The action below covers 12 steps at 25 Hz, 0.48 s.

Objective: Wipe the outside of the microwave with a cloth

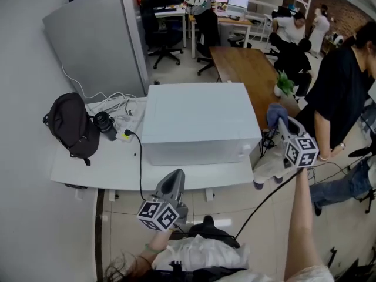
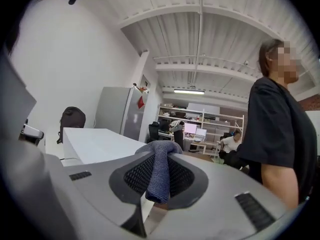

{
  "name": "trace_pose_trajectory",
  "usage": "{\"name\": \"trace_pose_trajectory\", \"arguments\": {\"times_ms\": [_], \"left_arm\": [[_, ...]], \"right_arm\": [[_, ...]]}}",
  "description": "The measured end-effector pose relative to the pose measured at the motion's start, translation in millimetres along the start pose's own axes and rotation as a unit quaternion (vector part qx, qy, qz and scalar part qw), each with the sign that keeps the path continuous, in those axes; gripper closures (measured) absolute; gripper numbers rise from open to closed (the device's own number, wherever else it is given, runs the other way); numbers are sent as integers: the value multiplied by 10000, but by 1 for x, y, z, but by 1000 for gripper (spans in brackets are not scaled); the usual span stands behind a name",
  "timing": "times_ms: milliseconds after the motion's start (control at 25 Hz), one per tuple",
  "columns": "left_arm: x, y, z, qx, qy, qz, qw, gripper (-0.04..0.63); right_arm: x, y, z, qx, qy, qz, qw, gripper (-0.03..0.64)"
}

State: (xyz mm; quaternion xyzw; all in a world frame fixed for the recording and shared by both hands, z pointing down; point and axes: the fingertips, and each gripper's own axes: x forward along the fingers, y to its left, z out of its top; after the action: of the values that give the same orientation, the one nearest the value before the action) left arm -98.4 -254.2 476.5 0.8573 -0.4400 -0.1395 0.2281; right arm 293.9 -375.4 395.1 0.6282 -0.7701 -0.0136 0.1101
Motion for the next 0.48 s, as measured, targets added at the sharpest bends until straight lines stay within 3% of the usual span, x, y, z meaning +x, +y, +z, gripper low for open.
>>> {"name": "trace_pose_trajectory", "arguments": {"times_ms": [320,480], "left_arm": [[56,-37,-30,48,-141,263,9995,604],[58,-40,-38,180,-69,544,9983,604]], "right_arm": [[150,-33,-15,196,406,805,9957,546],[210,-36,-32,378,737,932,9922,546]]}}
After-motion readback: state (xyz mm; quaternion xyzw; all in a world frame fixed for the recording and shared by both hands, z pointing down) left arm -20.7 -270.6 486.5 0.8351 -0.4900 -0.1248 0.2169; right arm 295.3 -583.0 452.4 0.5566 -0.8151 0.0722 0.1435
